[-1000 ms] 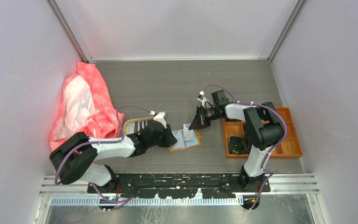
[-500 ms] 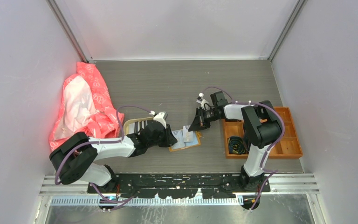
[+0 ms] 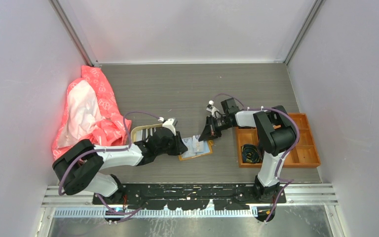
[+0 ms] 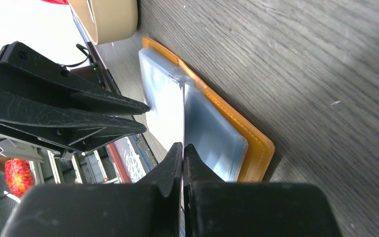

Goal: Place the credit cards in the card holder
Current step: Insert the credit card into the card holder.

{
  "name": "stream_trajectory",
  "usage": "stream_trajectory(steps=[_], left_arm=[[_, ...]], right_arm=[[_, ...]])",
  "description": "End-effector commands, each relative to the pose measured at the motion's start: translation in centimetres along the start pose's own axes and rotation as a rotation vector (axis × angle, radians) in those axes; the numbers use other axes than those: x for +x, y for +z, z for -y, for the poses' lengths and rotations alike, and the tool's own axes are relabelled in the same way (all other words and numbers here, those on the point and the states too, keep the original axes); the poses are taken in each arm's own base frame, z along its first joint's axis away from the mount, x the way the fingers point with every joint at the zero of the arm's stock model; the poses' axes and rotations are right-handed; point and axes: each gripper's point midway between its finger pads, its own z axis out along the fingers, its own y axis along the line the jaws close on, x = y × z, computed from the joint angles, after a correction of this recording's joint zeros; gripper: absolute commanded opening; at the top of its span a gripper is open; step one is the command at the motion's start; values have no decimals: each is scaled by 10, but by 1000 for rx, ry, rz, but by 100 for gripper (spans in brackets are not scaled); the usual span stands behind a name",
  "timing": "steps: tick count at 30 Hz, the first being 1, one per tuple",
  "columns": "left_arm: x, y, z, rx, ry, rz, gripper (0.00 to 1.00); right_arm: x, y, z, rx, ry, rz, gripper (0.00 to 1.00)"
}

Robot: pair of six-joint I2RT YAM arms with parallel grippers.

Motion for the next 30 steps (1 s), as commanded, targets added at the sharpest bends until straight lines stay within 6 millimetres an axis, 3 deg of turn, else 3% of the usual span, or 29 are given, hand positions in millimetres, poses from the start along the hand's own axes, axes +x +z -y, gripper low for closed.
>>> stream_trajectory(steps=[1, 14, 30], left_arm=[[15, 1, -22, -65, 25, -52, 23], [15, 3, -21, -53, 17, -60, 24], [14, 6, -20, -45, 2, -55, 25]], right_arm=[[8, 1, 2, 3, -24, -14, 1], [17, 10, -1, -6, -23, -30, 1], [7, 26, -2, -41, 40, -2, 2]])
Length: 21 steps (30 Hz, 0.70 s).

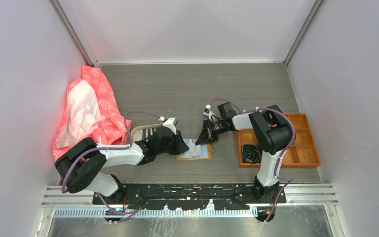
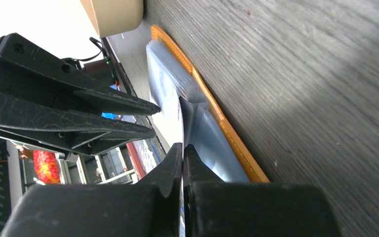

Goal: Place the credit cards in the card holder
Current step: Insert the credit card into the card holder.

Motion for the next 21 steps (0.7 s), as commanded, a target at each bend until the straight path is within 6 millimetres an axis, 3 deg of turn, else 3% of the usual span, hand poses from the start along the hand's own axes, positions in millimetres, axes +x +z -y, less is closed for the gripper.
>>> stream_trajectory(steps=[1, 9, 14, 21], left_arm=[[15, 0, -21, -70, 9, -50, 25], [1, -21, -3, -24, 12, -22, 34], [-6, -38, -9, -73, 44, -5, 42], [-6, -47, 1, -202, 122, -18, 49]], right_arm=[[-11, 9, 5, 9, -1, 45, 2], [-14, 12, 7, 5, 9, 60, 3], [-12, 14, 7, 12, -4, 51, 5], [-11, 15, 8, 31, -18, 37, 6]])
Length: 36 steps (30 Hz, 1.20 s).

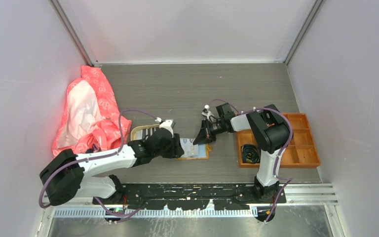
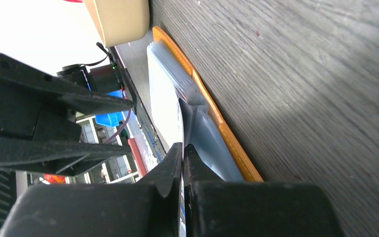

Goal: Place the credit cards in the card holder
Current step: Insert the credit card into the card holder.

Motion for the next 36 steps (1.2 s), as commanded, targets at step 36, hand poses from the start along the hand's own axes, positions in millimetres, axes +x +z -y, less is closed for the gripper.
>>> stream_trajectory(steps=[36], left_arm=[[16, 20, -15, -158, 92, -49, 30]], right_arm=[[3, 14, -4, 6, -45, -19, 6]])
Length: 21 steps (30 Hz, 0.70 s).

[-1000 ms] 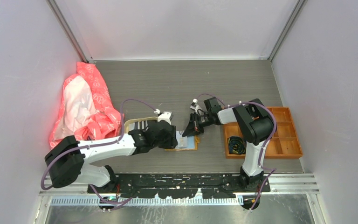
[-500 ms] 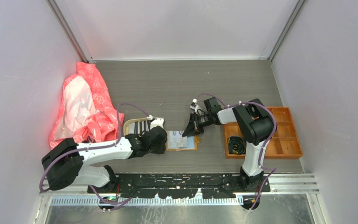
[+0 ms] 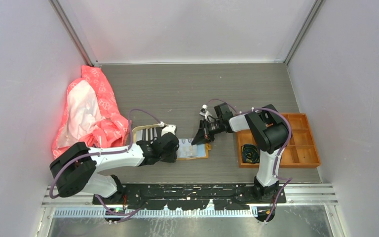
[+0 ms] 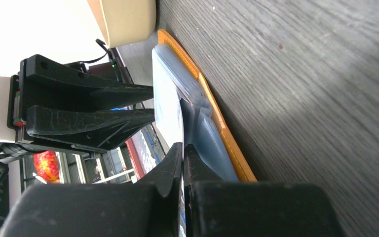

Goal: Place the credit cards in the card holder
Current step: Insert the credit card into the card holder.

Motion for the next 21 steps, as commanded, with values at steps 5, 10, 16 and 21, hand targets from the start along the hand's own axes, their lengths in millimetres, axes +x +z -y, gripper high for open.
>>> stream_trajectory(steps=[5, 10, 16, 21], left_arm=[[-19, 8, 21, 67, -16, 45, 30], [-22, 6, 21, 74, -19, 58, 30], [-27, 7, 26, 92, -11, 65, 30], [-28, 6, 27, 89, -9, 65, 31]], right_arm=[[3, 8, 1, 14, -13, -22, 7], [1, 7, -3, 7, -29, -20, 9], [4, 11, -6, 6, -39, -33, 9], [4, 11, -5, 20, -44, -39, 10]])
